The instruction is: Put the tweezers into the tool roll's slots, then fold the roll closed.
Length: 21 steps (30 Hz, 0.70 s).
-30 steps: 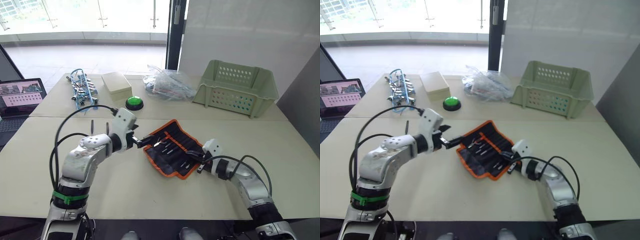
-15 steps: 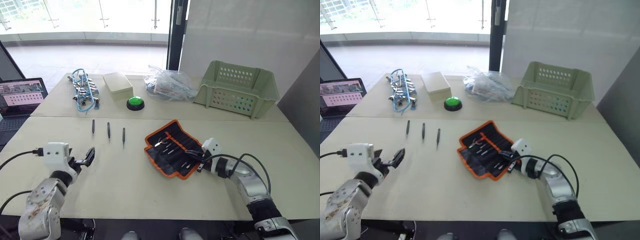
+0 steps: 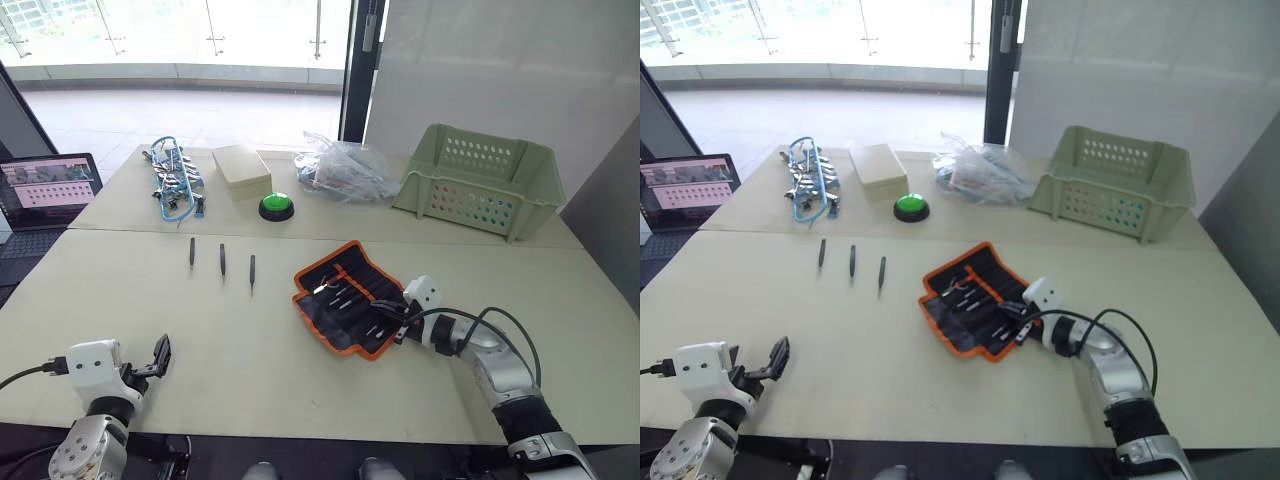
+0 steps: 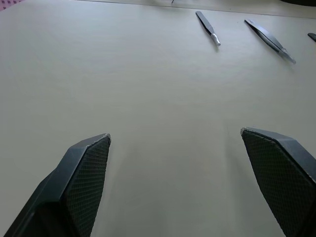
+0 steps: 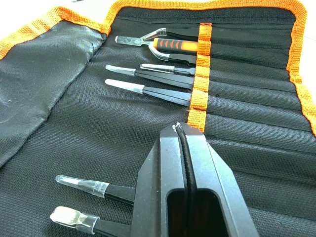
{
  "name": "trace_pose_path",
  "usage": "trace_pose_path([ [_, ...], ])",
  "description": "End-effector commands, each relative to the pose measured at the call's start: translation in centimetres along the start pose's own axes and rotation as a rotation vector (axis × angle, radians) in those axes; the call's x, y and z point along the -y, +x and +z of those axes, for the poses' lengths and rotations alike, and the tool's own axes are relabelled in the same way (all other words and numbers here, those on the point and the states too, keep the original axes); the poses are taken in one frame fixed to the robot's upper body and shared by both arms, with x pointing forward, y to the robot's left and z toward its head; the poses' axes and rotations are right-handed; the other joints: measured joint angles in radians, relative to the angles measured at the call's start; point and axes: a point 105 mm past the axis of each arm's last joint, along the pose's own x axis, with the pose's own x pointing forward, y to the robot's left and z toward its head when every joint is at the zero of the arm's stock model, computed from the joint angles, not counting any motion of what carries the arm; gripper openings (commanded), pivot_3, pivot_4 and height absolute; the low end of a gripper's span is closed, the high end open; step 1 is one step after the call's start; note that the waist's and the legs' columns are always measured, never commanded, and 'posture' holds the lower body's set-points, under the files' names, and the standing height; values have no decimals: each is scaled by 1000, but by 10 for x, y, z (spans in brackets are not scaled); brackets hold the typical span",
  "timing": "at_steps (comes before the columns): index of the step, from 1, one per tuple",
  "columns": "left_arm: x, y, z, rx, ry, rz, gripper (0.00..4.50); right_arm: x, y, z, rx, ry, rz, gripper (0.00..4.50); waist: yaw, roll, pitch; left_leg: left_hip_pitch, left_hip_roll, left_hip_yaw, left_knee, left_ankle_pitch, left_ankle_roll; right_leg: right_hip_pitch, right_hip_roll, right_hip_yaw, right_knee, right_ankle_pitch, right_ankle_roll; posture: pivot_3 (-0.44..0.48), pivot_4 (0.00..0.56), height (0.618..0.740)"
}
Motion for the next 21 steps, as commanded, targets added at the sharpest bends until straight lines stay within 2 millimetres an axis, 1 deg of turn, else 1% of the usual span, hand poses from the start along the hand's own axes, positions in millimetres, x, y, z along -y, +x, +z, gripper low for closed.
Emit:
trace_pose_path([
  [1,0,-2,6,40,5,4,4477,-12,-7,-46,-159,74,18,0,0,0,0,0,0,0,0,0,0,0,0,0,0,0,0,0,150,740],
  [5,5,1,9,50,14,-19,4477,-12,-7,-46,-159,73,18,0,0,0,0,0,0,0,0,0,0,0,0,0,0,0,0,0,150,740],
  [8,10,13,19,76,-6,-39,4477,-12,-7,-45,-159,72,18,0,2,0,0,0,0,0,0,0,0,0,0,0,0,0,0,0,150,740],
  [12,19,37,37,96,-9,-84,4477,-10,-5,-44,-155,69,13,0,3,0,0,0,0,0,0,0,0,0,0,-1,1,0,0,0,150,740],
  [15,29,61,49,85,13,-125,4477,-9,-5,-43,-152,67,6,0,2,0,0,0,0,0,0,0,0,0,0,-1,1,0,0,0,150,740],
  [21,27,104,61,34,25,-111,4477,-8,-5,-42,-147,67,-6,0,-2,0,0,0,0,-1,0,0,0,-1,1,-1,1,0,0,0,150,740],
])
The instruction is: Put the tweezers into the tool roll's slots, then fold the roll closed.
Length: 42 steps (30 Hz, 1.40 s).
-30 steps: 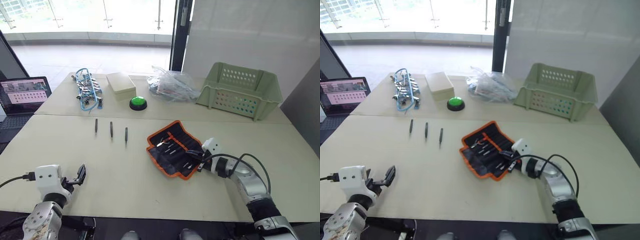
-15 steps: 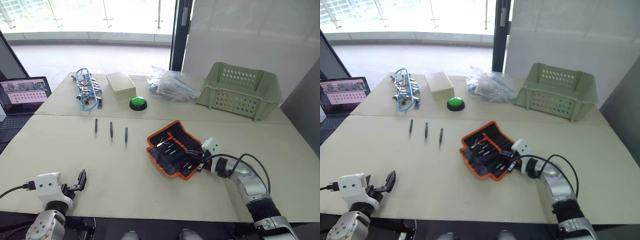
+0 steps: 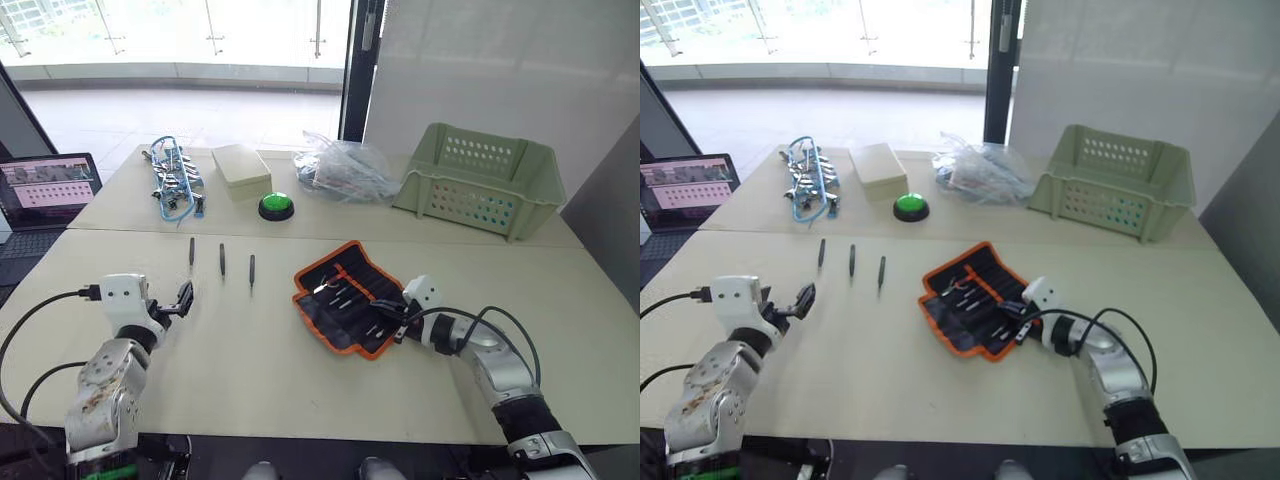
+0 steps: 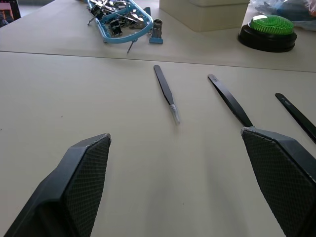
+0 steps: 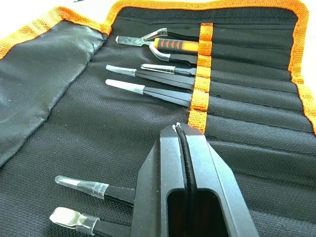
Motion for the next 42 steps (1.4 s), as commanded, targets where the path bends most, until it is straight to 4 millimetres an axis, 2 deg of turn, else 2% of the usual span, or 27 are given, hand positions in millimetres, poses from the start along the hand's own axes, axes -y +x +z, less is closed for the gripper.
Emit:
trace_pose_path([
  [1,-4,20,7,-22,21,7,4477,-8,-7,-43,-148,70,-6,0,1,0,0,0,0,0,0,0,0,0,0,0,0,0,0,0,150,740],
  [6,-2,56,5,-87,11,4,4477,-9,-6,-41,-144,71,-10,0,4,0,0,0,0,0,0,0,0,0,0,-1,0,0,0,0,150,740],
  [10,-2,76,2,-111,-18,8,4477,-9,-6,-40,-144,67,-9,0,2,0,0,0,0,0,0,0,0,-1,0,-1,1,0,0,0,150,740],
  [17,6,91,-10,-186,-12,-4,4477,-7,-8,-36,-139,62,-19,0,4,0,0,0,-1,0,0,0,0,-1,-1,-1,2,0,0,0,150,740],
  [18,8,92,-11,-194,-17,-8,3942,-7,-8,-36,-136,63,-22,0,4,0,0,0,-1,0,0,0,0,-1,-1,-1,2,0,0,0,150,740],
  [19,9,93,-12,-199,-21,-11,3713,-7,-7,-35,-135,63,-24,0,6,0,0,0,-1,-1,0,0,0,-1,-1,-1,3,0,0,0,150,740],
  [30,12,98,-14,-198,53,-14,54,-8,-3,-33,-132,64,-22,0,14,0,0,0,-1,0,0,0,0,-1,-1,-1,3,0,0,0,150,740],
  [36,1,98,-1,-133,55,15,54,-7,-2,-32,-130,60,-21,0,13,1,0,0,-1,0,0,0,0,-2,-1,-1,4,0,0,0,150,740],
  [38,-3,97,11,-86,63,16,54,-7,-2,-31,-129,60,-22,0,12,1,0,0,-1,0,0,0,0,-2,-1,-1,4,0,0,0,150,740],
  [40,1,95,30,-15,52,-17,54,-6,-1,-31,-128,59,-24,0,11,1,0,0,-1,0,0,0,0,-2,-1,-1,4,0,0,0,150,740],
  [42,5,94,37,12,44,-37,54,-6,-1,-31,-127,60,-25,0,10,1,0,-1,0,0,0,0,0,-3,0,-1,4,0,0,0,150,740],
])
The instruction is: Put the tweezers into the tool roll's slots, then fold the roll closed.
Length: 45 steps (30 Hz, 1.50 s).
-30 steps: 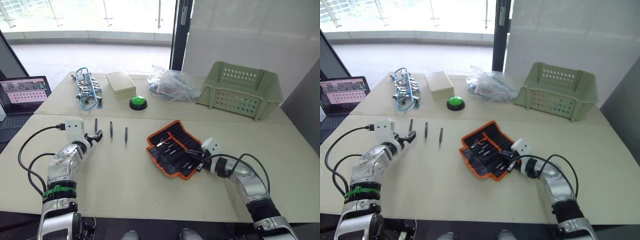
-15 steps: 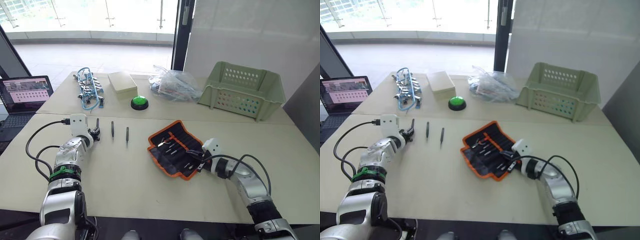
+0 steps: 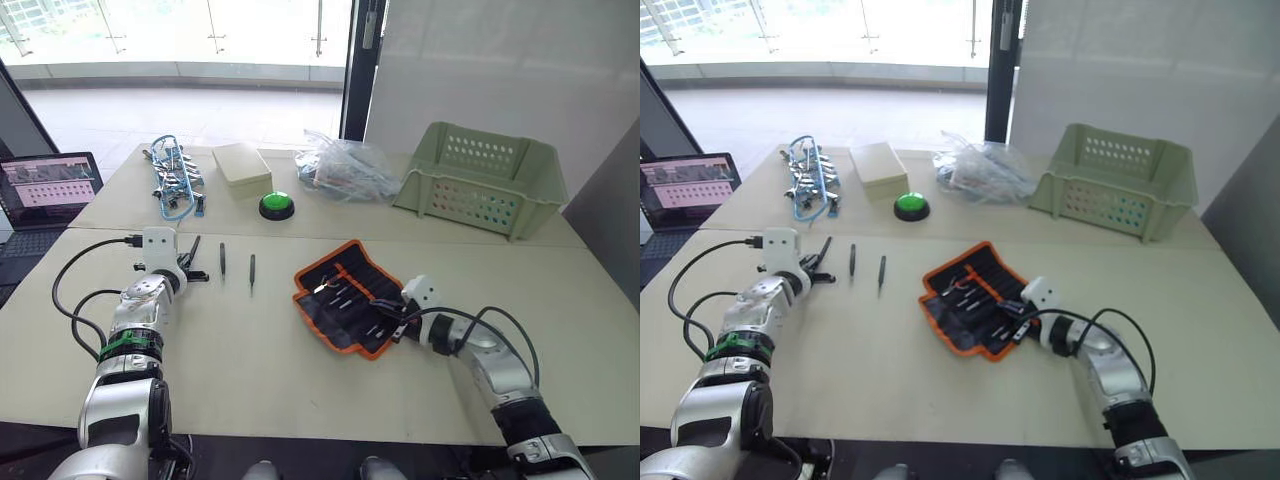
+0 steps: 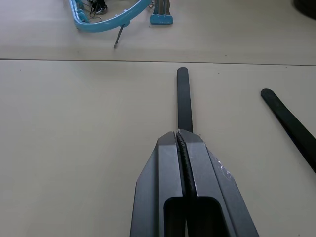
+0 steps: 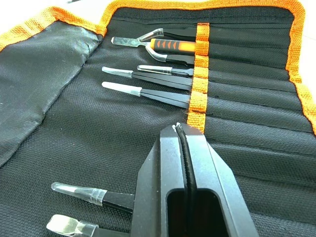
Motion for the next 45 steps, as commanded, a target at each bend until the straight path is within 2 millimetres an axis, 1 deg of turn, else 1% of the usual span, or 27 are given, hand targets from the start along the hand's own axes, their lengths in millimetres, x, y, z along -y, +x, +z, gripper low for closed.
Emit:
trace_pose_path([
  [1,10,-6,45,151,17,-73,54,-6,-3,-36,-132,61,-1,0,0,0,0,0,0,0,0,0,0,0,0,0,0,0,0,0,150,740],
  [3,39,-15,68,218,46,-208,54,-6,-3,-35,-125,60,-3,0,-1,0,0,0,0,0,0,0,0,0,0,0,0,0,0,0,150,740],
  [4,51,-20,75,234,57,-262,54,-6,-3,-34,-116,60,-4,0,-1,0,0,0,0,0,0,0,0,0,0,0,0,0,0,0,150,740],
  [7,88,-34,84,223,84,-419,54,-4,-2,-17,-29,76,-12,0,0,0,0,0,0,0,0,0,0,0,0,0,0,0,0,0,150,740],
  [9,114,-43,85,199,106,-525,54,-2,-3,-4,34,88,-21,0,-4,1,1,0,0,0,0,0,0,0,0,0,0,0,0,0,150,740],
  [13,157,-63,83,140,135,-696,54,5,-9,9,80,77,-46,0,-15,7,5,-3,0,0,0,0,0,-1,0,0,0,0,0,0,150,740],
  [15,175,-72,80,107,145,-762,54,7,-12,10,80,70,-54,0,-17,8,6,-7,0,0,0,0,0,-5,0,0,0,0,0,0,150,740],
  [18,198,-81,74,70,160,-838,54,8,-18,8,46,64,-49,0,-16,9,6,-16,-1,0,2,1,0,-16,0,1,3,0,0,0,150,740],
  [20,214,-88,69,49,162,-894,54,7,-21,6,34,67,-45,0,-10,9,6,-17,-1,0,3,1,0,-17,-1,1,3,0,-1,0,150,740],
  [23,229,-92,58,9,171,-944,54,6,-24,3,23,70,-50,0,-1,9,6,-17,-2,0,3,1,0,-16,-2,1,2,0,0,0,150,740],
  [25,238,-96,51,-16,184,-979,54,7,-25,4,32,72,-59,0,3,9,6,-17,-2,0,3,1,0,-17,-2,1,2,0,0,0,150,740],
  [28,248,-100,43,-41,197,-1011,54,9,-27,14,84,80,-76,0,7,9,6,-17,-2,0,3,1,0,-17,-1,1,2,0,0,0,150,740],
  [31,252,-100,39,-57,194,-1022,54,9,-27,14,67,59,-78,0,7,9,6,-17,-2,0,3,1,0,-17,-1,1,2,0,0,0,150,740],
  [36,270,-107,27,-108,187,-1078,54,13,-38,11,45,57,-102,0,12,9,6,-18,-3,0,3,1,0,-16,-2,1,2,0,0,0,150,740],
  [40,277,-111,16,-141,192,-1094,54,13,-42,12,47,59,-113,0,10,9,6,-18,-3,0,4,1,0,-17,-2,1,2,0,0,0,150,740],
  [45,285,-105,6,-171,167,-1066,54,13,-47,9,38,66,-131,0,10,9,6,-18,-3,0,4,1,0,-16,-2,1,2,0,0,0,150,740],
])
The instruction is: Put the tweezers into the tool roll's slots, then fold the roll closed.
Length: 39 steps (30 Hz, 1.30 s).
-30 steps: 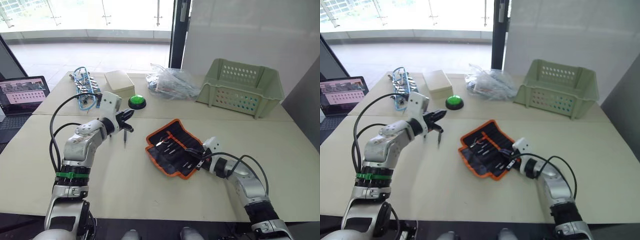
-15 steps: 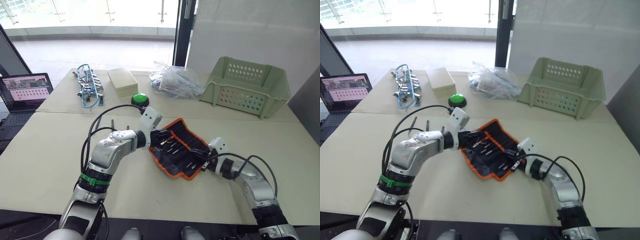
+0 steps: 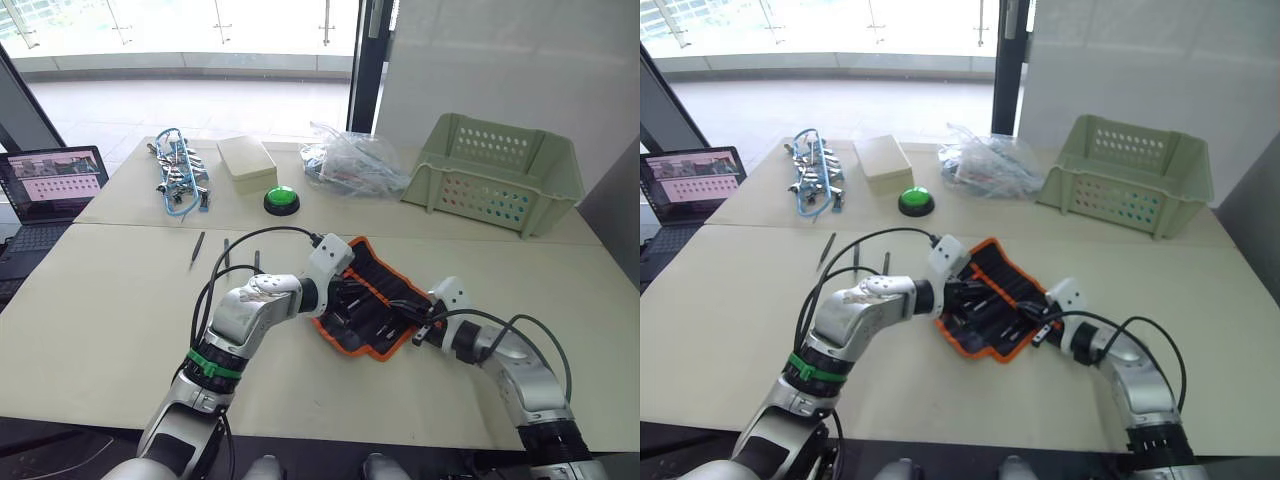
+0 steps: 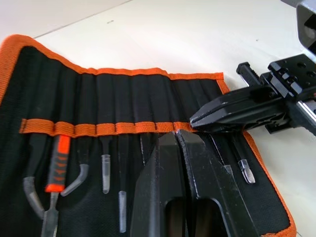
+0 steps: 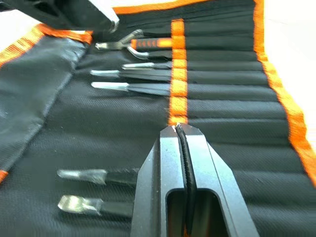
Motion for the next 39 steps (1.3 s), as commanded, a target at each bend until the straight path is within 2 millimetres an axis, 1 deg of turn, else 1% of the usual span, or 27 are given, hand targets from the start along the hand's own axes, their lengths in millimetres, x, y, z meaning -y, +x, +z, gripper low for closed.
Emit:
trace_pose_path([
  [1,0,8,-1,6,-13,18,54,6,-7,2,0,1,-37,0,-1,0,0,0,0,0,0,0,0,0,0,0,0,0,0,0,150,740],
  [4,3,16,-6,-3,-22,11,54,5,-7,2,0,0,-40,0,-1,0,0,0,0,0,0,0,0,0,0,0,0,0,0,0,150,740],
  [7,5,19,-6,1,-25,5,54,4,-7,2,1,2,-41,0,-1,0,0,0,0,0,1,0,0,0,0,0,0,0,0,0,150,740],
  [14,-2,11,1,41,-27,34,54,2,-6,1,0,10,-31,0,-1,0,0,0,0,0,1,0,0,0,0,0,1,0,0,0,150,740],
  [17,-7,3,5,62,-32,53,54,1,-6,7,29,3,-18,0,-1,0,0,0,0,0,1,0,0,0,0,0,1,0,0,0,150,740],
  [19,-15,-9,10,90,-43,79,54,2,-6,19,70,4,-11,0,-1,0,0,0,0,0,1,0,0,0,0,0,1,0,0,0,150,740],
  [21,-25,-22,13,114,-49,121,54,3,-8,28,89,-8,3,0,-2,0,0,0,0,0,1,0,0,0,0,0,1,0,0,0,150,740],
  [25,-44,-50,13,128,-57,206,54,7,-10,36,97,-18,9,0,-11,1,0,0,0,0,1,0,0,0,0,0,1,0,0,0,150,740],
  [29,-60,-80,12,137,-54,289,54,5,-9,27,45,-20,42,0,-13,1,0,0,1,0,1,0,0,0,1,1,2,0,0,0,150,740],
  [32,-69,-101,12,151,-56,350,54,0,-7,21,41,0,58,0,-13,1,0,0,0,0,2,0,0,0,0,1,2,0,0,0,150,740],
  [36,-94,-149,5,185,-77,526,54,0,-4,-2,-38,18,53,0,-19,1,0,1,1,0,1,0,0,-1,0,0,2,0,0,0,150,740],
  [37,-99,-160,1,188,-78,569,54,0,-4,-8,-66,19,52,0,-21,1,0,1,1,0,1,0,0,-1,1,1,2,0,0,0,150,740],
  [39,-115,-189,-10,190,-92,698,54,1,-5,-18,-101,17,57,0,-25,1,0,1,1,0,1,0,0,-1,1,1,3,0,0,0,150,740],
])
